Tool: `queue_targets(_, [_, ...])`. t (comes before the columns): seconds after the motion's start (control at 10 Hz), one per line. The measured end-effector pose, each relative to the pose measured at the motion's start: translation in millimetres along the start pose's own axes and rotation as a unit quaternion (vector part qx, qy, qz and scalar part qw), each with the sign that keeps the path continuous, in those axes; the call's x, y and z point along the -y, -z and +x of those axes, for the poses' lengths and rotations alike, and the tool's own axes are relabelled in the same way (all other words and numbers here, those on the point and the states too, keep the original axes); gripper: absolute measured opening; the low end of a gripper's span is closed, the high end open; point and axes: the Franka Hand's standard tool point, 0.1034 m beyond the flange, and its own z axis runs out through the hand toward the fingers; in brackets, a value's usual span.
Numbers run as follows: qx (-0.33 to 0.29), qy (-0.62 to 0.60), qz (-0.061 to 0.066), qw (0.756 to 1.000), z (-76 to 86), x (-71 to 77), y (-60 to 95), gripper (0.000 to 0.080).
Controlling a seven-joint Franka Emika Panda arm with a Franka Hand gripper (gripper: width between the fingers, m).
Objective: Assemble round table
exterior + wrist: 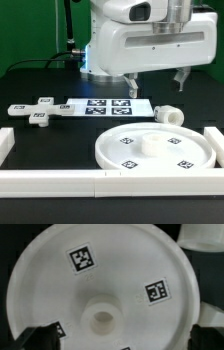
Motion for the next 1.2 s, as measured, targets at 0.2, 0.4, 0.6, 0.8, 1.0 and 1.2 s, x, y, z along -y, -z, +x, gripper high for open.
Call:
queue_targets(0.2, [0.004, -0.101, 0.008, 0.995, -10.2, 20.3, -12.2, 0.0649])
queue_targets(0.4, [0.005, -0.120, 0.008, 0.993, -13.6, 33.3, -19.4, 0.0649])
queue_targets(0.6, [0.019, -0.119, 0.008, 0.993, -16.4, 33.2, -20.2, 0.0649])
queue_targets(0.8, [0.049, -0.090, 0.009, 0.995, -26.7, 40.5, -32.6, 0.0649])
queue_targets(1.0, [0.103, -0.060, 0.018, 0.993, -31.0, 47.3, -45.6, 0.0649])
queue_targets(1.2, [0.166, -0.056, 0.021, 0.984, -35.3, 46.9, -46.6, 0.0649])
